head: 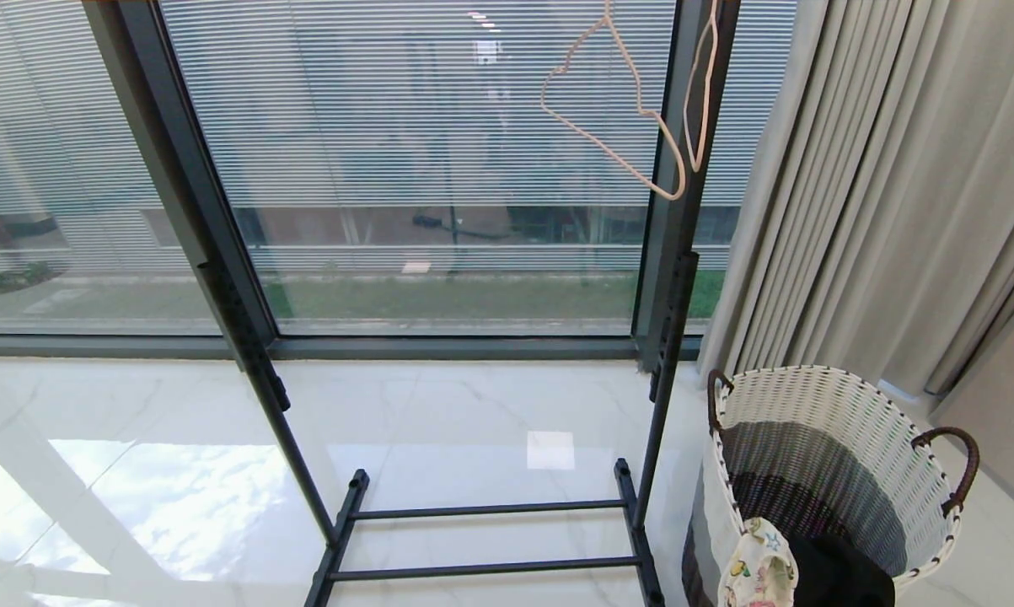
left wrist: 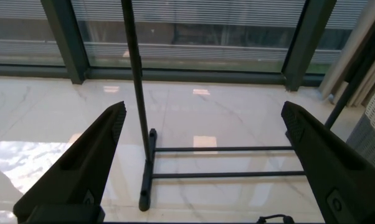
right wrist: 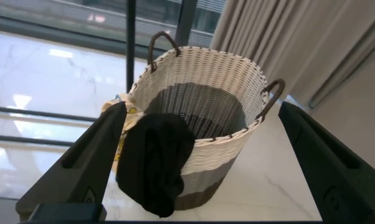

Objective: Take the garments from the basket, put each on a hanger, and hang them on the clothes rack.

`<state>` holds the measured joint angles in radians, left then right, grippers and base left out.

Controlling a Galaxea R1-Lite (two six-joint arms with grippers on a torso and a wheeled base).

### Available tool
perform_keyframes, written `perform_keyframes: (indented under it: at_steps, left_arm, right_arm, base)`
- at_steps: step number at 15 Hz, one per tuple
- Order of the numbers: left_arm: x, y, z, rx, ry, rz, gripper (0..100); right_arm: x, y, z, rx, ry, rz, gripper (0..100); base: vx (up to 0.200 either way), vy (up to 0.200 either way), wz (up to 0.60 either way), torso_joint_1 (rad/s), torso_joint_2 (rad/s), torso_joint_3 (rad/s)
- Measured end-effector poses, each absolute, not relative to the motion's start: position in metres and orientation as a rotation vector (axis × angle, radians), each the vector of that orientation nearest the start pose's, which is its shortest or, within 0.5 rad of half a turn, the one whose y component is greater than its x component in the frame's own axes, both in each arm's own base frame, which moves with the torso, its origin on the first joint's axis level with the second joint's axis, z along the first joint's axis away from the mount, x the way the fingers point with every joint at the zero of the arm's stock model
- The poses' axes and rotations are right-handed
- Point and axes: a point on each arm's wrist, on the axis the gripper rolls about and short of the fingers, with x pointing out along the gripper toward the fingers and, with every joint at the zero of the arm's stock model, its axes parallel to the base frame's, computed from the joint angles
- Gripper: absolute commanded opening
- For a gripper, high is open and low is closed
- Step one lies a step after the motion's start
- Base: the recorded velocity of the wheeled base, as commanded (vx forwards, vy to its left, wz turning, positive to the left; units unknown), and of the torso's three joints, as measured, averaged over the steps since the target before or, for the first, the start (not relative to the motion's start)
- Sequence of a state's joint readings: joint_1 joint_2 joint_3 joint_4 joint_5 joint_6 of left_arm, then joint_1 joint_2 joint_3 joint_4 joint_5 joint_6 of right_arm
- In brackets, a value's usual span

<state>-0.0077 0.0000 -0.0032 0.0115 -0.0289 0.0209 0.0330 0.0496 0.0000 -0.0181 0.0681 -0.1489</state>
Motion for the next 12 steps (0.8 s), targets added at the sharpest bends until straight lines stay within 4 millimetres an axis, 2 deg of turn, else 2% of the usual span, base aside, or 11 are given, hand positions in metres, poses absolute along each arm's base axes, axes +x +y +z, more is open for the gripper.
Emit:
perform_keyframes:
  at_steps: [3, 4, 7, 9, 10, 12]
  left_arm:
    - [-0.023, 0.000, 0.075, 0.047, 0.007, -0.037, 100]
    - [-0.023, 0.000, 0.075, 0.054, 0.007, -0.037, 100]
    - [-0.023, -0.001, 0.075, 0.078, 0.006, -0.038, 100]
    - [-0.023, -0.001, 0.075, 0.078, 0.006, -0.039, 100]
    - [-0.023, -0.001, 0.075, 0.078, 0.006, -0.039, 100]
    - [-0.023, -0.001, 0.075, 0.076, 0.006, -0.039, 100]
  right_arm:
    - [-0.020, 0.002, 0.080, -0.160, -0.001, 0.135, 100]
    - [-0.022, 0.002, 0.087, -0.163, -0.030, 0.146, 100]
    - [-0.022, 0.003, 0.130, -0.175, -0.063, 0.186, 100]
    - [0.002, 0.004, 0.157, -0.269, 0.046, 0.211, 100]
    - [0.022, 0.004, 0.165, -0.354, 0.133, 0.228, 100]
    - [0.066, 0.005, 0.168, -0.527, 0.322, 0.286, 100]
  base:
    - [0.000, 0.000, 0.00, 0.000, 0.00, 0.000]
    - [0.000, 0.000, 0.00, 0.000, 0.00, 0.000]
    - [0.000, 0.000, 0.00, 0.000, 0.00, 0.000]
    - [0.000, 0.000, 0.00, 0.000, 0.00, 0.000]
    - [0.000, 0.000, 0.00, 0.000, 0.00, 0.000]
    - [0.000, 0.000, 0.00, 0.000, 0.00, 0.000]
